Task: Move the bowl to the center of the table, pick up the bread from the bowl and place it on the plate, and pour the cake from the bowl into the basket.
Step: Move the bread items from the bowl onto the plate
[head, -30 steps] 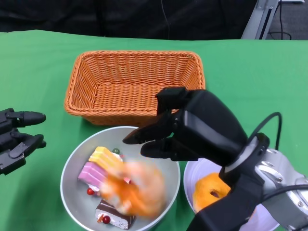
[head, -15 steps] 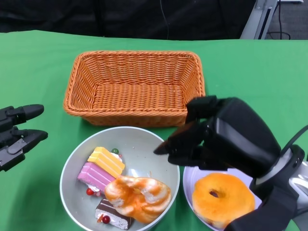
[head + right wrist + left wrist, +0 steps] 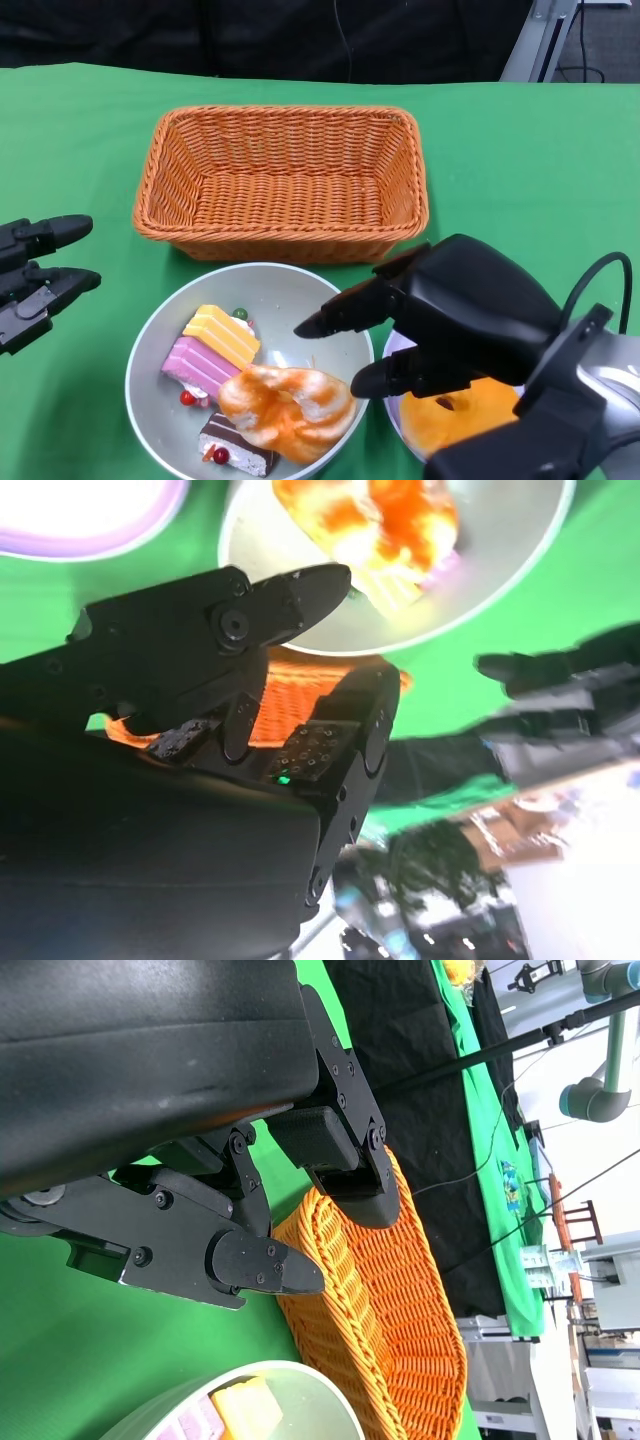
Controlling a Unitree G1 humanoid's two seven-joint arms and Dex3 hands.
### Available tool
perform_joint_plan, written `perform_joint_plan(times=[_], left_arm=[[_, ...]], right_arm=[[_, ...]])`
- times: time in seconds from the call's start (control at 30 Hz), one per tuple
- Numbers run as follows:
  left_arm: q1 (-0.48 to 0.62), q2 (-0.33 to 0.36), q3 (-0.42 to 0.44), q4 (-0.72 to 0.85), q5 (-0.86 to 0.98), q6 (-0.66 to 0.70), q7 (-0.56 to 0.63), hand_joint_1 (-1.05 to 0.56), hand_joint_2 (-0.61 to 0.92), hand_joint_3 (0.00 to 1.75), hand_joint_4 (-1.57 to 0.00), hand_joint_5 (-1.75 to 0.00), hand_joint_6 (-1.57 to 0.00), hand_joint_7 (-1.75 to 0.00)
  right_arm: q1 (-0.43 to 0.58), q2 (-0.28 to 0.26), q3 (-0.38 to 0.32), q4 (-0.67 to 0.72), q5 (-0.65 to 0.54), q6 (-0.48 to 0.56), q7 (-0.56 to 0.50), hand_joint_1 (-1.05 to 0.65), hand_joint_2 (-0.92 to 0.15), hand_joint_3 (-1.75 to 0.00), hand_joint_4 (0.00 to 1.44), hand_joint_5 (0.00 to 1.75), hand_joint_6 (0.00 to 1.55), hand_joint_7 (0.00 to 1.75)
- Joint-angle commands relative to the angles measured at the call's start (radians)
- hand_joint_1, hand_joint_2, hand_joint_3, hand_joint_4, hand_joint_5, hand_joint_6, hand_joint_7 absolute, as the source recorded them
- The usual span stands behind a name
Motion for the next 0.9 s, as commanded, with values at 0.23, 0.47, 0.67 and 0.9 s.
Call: perform_joint_plan(times=[0.23,0.47,0.67,0.9], left_arm=[[-0.007,0.001,-0.008,0.043,0.003,-0.052,-0.003,-0.22,0.92,0.14,-0.73,-0.65,-0.9,-0.09],[0.002,-0.03,-0.019,0.052,0.041,-0.097,0.051,-0.22,0.92,0.13,-0.77,-0.66,-0.93,-0.09],[0.007,-0.038,-0.019,0.047,0.047,-0.1,0.068,-0.23,0.92,0.14,-0.77,-0.66,-0.93,-0.08],[0.015,-0.056,-0.023,0.05,0.065,-0.128,0.114,-0.21,0.92,0.16,-0.75,-0.66,-0.94,-0.08]], right_arm=[[-0.149,0.11,0.133,-0.055,-0.277,0.294,0.27,-0.84,-0.92,-0.08,0.69,0.12,0.49,0.0],[-0.248,0.198,0.187,0.072,-0.354,0.357,0.314,-0.91,-0.92,-0.19,0.76,0.1,0.48,0.01],[-0.288,0.217,0.197,0.153,-0.339,0.38,0.347,-0.93,-0.92,-0.24,0.83,0.12,0.48,0.0],[-0.33,0.233,0.206,0.218,-0.305,0.425,0.413,-0.93,-0.92,-0.23,0.86,0.12,0.48,0.0]])
